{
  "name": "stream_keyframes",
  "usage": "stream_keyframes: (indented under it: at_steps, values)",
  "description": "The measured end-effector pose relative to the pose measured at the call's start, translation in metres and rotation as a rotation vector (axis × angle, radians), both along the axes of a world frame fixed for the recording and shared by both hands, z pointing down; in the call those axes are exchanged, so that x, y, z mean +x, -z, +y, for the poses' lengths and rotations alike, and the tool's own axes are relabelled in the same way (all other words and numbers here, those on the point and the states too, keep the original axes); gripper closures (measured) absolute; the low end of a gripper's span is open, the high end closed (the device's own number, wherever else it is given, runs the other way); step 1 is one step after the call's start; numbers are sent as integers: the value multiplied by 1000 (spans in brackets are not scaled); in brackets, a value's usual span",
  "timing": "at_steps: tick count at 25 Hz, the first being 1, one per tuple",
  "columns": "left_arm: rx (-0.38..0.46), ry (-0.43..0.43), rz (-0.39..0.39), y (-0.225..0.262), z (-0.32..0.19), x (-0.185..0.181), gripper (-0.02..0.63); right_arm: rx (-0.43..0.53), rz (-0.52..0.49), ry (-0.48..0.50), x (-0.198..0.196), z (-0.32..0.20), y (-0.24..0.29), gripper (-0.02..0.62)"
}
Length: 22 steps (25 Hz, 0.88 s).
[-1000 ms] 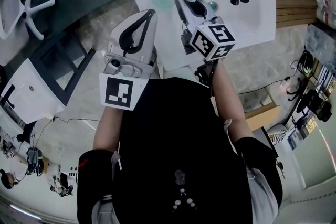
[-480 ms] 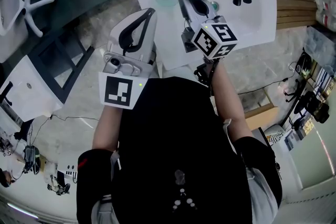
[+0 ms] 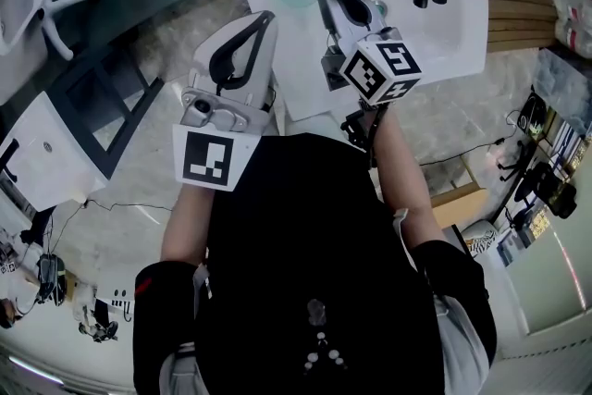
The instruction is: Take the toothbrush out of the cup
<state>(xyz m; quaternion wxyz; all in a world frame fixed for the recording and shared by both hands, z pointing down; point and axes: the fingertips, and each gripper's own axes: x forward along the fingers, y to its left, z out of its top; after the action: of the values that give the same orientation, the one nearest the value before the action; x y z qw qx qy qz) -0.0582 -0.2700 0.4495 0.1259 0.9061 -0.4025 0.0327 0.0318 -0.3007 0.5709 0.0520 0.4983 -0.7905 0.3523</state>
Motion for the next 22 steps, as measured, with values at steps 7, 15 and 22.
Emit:
stream_keyframes:
  at_steps: [7,15,22]
  values:
    - [12,1,2,5,5,-2,604,17,10,-1,0,1,9,571]
    - [36,13,-1,13,16,-7,604,45,21,2,-2,7,23,571]
    - [57,25,-6,22,24,-13,604,89,26,3,-5,5,45,571]
